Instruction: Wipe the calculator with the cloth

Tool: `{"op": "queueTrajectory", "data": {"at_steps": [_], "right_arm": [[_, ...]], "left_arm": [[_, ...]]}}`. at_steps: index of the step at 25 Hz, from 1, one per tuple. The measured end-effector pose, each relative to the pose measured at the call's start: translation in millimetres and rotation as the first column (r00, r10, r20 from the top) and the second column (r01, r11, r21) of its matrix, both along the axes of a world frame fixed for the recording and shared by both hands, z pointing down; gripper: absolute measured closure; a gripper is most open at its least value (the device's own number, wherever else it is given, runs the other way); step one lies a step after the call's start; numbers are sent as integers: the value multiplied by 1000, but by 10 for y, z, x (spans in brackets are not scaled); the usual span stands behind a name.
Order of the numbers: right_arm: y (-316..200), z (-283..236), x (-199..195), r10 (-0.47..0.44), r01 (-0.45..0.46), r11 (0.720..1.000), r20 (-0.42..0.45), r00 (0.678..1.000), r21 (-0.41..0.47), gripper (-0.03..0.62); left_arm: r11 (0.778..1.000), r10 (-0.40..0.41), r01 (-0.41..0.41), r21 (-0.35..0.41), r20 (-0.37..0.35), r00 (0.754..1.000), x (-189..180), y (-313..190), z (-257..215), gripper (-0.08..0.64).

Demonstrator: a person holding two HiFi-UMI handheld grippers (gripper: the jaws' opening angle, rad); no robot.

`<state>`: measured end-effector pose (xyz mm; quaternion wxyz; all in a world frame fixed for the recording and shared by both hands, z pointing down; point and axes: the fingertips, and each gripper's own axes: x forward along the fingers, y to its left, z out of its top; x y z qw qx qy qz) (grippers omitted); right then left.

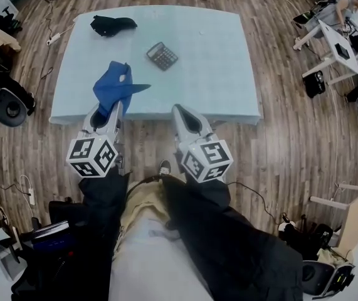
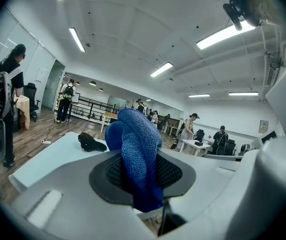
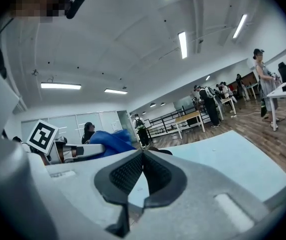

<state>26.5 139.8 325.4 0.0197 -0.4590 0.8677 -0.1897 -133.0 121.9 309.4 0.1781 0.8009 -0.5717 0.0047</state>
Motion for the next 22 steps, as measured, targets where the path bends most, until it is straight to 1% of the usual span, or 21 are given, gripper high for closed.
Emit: {"op": "queueTrajectory", "data": {"at_steps": [5, 13, 18, 22], "right_arm": [[-162, 101, 63, -30, 29, 999, -19, 999, -35, 595], [-455, 270, 118, -18, 17, 998, -22, 1000, -66, 595], [-735, 305, 55, 13, -14, 1000, -36, 999, -22, 595], [-1079, 300, 182, 62, -60, 998, -73, 995, 21, 595]], "left_arm": [[999, -28, 28, -26, -5, 1000, 19, -199, 94, 463], [998, -30, 30, -53, 1, 1000, 35, -523, 236, 463], [998, -21, 20, -66, -11, 1000, -59, -886, 383, 463], [998, 5, -8, -62, -34, 999, 37, -1308, 430, 463]]}}
